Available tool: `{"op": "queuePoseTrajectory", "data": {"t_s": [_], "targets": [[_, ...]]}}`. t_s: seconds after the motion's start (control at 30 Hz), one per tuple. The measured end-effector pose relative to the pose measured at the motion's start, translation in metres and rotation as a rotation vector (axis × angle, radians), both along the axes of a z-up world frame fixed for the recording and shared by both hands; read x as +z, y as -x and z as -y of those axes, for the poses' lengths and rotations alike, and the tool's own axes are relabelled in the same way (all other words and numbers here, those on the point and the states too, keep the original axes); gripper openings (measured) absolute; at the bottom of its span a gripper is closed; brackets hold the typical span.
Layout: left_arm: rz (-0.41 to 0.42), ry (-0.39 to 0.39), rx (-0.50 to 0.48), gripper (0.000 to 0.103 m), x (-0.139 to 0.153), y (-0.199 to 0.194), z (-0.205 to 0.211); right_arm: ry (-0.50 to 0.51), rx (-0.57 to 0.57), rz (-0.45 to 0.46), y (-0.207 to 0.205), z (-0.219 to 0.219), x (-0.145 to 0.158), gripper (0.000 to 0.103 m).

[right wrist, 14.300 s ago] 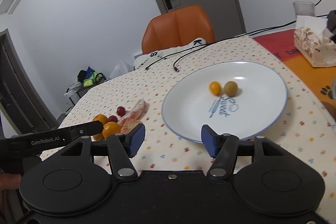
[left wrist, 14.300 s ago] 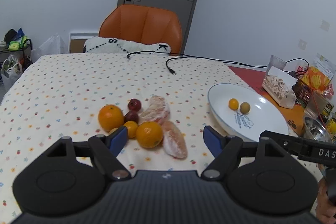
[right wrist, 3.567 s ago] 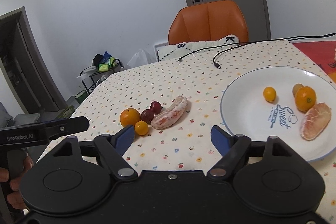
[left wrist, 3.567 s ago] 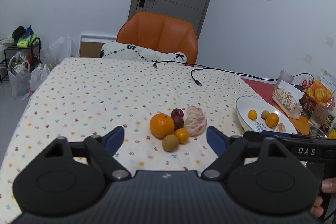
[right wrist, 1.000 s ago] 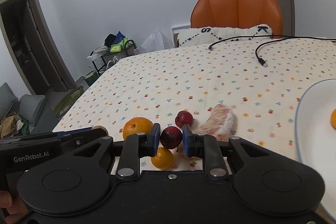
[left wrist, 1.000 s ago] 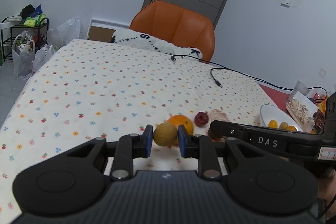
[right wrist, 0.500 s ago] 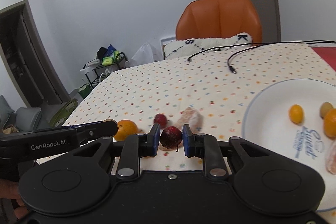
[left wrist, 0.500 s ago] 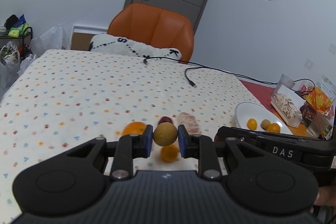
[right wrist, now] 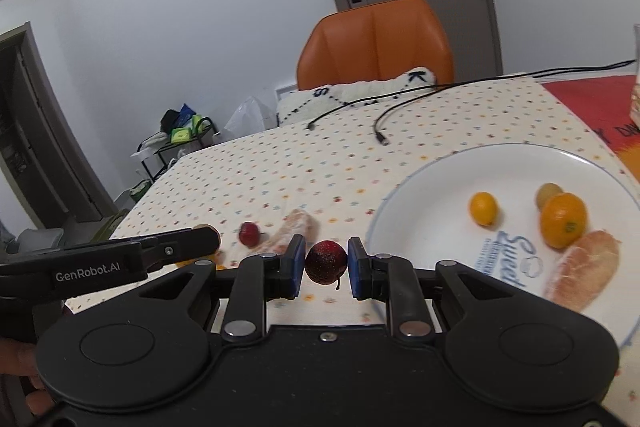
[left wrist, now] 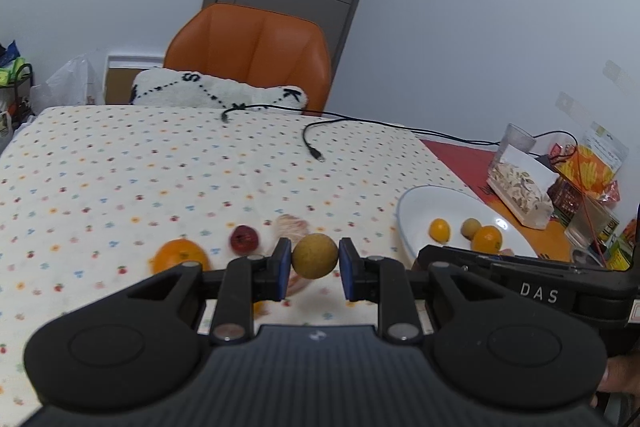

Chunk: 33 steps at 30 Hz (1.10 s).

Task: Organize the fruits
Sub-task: 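Carry the kiwi and red plum in both grippers over the white plate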

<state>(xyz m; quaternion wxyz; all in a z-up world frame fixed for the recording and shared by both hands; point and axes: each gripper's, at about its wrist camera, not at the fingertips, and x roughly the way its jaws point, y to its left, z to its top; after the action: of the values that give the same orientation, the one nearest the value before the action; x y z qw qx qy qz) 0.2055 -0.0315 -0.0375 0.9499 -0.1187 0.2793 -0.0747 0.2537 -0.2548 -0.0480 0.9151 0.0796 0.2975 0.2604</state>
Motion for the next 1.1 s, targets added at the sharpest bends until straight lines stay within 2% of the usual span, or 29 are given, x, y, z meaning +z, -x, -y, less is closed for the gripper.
{"op": "queuePoseTrajectory", "data": {"t_s": [0.57,0.63,0.67,1.03,1.1], "targets": [[-0.002,-0.010,-0.114,0.024,-0.002,-0.016,0.056,-0.007,-0.126,-0.022,0.002,0.060,-0.010,0.022],[-0.003,-0.010,-0.127,0.024,-0.002,-0.018,0.063,-0.007,-0.137,-0.031,0.003,0.066,-0.012,0.023],[-0.003,-0.011,-0.133,0.024,-0.002,-0.019,0.066,-0.009,-0.141,-0.033,0.004,0.068,-0.013,0.027],[-0.013,-0.019,-0.189,0.024,-0.007,-0.029,0.092,-0.020,-0.198,-0.043,0.012,0.093,-0.018,0.036],[-0.019,-0.023,-0.194,0.024,-0.008,-0.030,0.096,-0.021,-0.204,-0.045,0.014,0.098,-0.019,0.042]]}}
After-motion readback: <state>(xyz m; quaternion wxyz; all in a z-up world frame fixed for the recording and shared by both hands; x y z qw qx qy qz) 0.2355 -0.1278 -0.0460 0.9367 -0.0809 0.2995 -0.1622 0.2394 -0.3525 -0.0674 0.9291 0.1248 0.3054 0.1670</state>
